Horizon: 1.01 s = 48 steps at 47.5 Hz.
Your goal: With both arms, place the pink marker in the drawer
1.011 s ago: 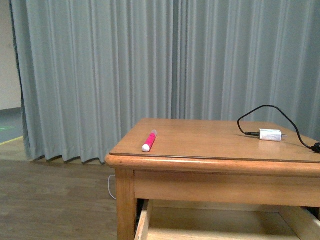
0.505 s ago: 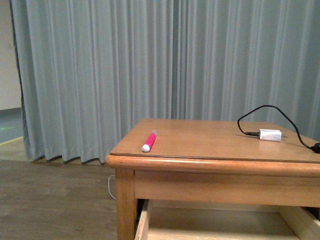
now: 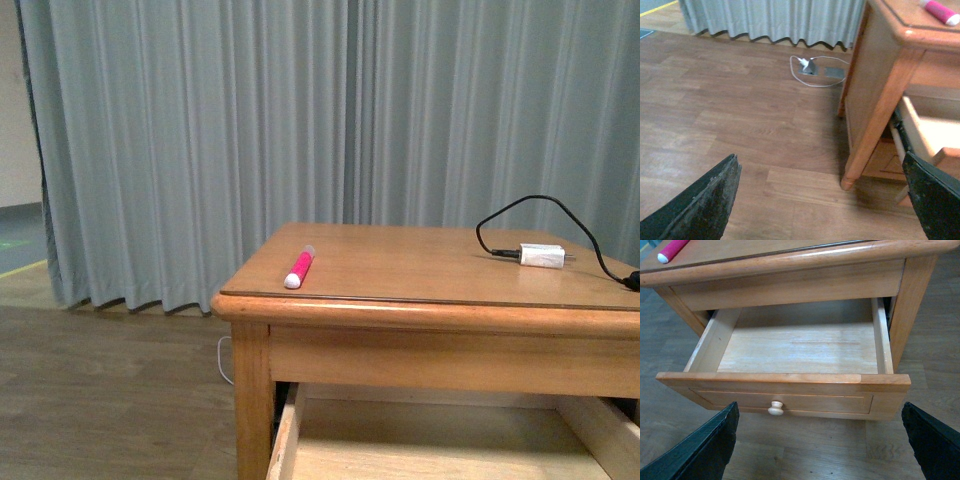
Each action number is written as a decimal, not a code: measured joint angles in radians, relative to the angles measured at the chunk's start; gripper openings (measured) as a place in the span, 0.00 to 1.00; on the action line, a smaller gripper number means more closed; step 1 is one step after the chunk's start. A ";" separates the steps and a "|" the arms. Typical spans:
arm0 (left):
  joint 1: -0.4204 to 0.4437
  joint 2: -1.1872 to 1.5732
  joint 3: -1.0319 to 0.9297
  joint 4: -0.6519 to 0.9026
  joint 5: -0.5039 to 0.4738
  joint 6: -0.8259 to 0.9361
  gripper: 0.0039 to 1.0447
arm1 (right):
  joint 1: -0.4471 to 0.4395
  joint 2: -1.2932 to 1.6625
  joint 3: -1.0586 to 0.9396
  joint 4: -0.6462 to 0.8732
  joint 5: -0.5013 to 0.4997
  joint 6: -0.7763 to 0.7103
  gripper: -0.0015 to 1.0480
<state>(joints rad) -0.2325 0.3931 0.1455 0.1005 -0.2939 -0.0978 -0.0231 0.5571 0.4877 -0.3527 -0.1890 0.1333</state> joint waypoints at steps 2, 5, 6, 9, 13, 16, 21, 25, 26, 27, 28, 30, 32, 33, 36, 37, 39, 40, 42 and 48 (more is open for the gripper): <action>-0.013 0.081 0.044 0.044 0.010 0.001 0.94 | 0.000 0.000 0.000 0.000 0.000 0.000 0.92; -0.021 0.202 0.113 0.113 0.027 0.011 0.94 | -0.001 0.000 0.000 0.000 0.000 0.000 0.92; -0.024 0.241 0.137 0.135 0.036 0.014 0.94 | -0.001 0.000 0.000 0.000 0.000 0.000 0.92; -0.026 0.359 0.208 0.198 0.053 0.026 0.94 | -0.001 0.000 0.000 0.000 0.000 0.000 0.92; -0.026 0.512 0.309 0.248 0.071 0.026 0.94 | -0.001 0.000 0.000 0.000 0.000 0.000 0.92; -0.029 0.619 0.389 0.256 0.089 0.026 0.94 | -0.001 0.000 0.000 0.000 0.000 0.000 0.92; -0.047 0.797 0.550 0.260 0.089 0.035 0.94 | -0.001 0.000 0.000 0.000 0.000 -0.001 0.92; -0.061 0.911 0.676 0.242 0.089 0.039 0.94 | -0.001 0.000 0.000 0.000 0.000 -0.002 0.92; -0.066 0.951 0.724 0.227 0.094 0.040 0.94 | -0.001 0.000 0.000 0.000 0.000 -0.002 0.92; -0.070 0.978 0.758 0.214 0.095 0.041 0.94 | -0.001 0.000 0.000 0.000 0.000 -0.002 0.92; -0.074 1.004 0.789 0.200 0.095 0.042 0.94 | -0.001 0.000 0.000 0.000 0.000 -0.002 0.92; -0.083 1.054 0.851 0.171 0.105 0.047 0.94 | -0.001 0.000 0.000 0.000 0.000 -0.002 0.92; -0.091 1.104 0.912 0.140 0.109 0.050 0.94 | -0.001 0.000 0.000 0.000 0.000 -0.002 0.92; -0.094 1.129 0.942 0.123 0.109 0.051 0.94 | -0.001 0.000 0.000 0.000 0.000 -0.002 0.92; -0.106 1.189 1.014 0.075 0.117 0.051 0.94 | -0.001 0.000 0.000 0.000 0.000 -0.002 0.92; -0.110 1.213 1.043 0.057 0.120 0.052 0.94 | -0.001 0.000 0.000 0.000 0.000 -0.002 0.92; -0.119 1.257 1.095 0.029 0.118 0.054 0.94 | -0.001 0.000 0.000 0.000 0.000 -0.002 0.92; -0.123 1.279 1.120 0.016 0.117 0.058 0.94 | -0.001 0.000 0.000 0.000 0.000 -0.002 0.92; -0.130 1.310 1.157 -0.001 0.119 0.064 0.94 | -0.001 0.000 0.000 0.000 0.000 -0.002 0.92; -0.151 1.423 1.306 -0.086 0.137 0.067 0.94 | -0.001 0.000 0.000 0.000 0.000 -0.003 0.92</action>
<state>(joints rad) -0.3840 1.8164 1.4517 0.0147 -0.1570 -0.0307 -0.0238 0.5571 0.4877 -0.3527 -0.1890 0.1307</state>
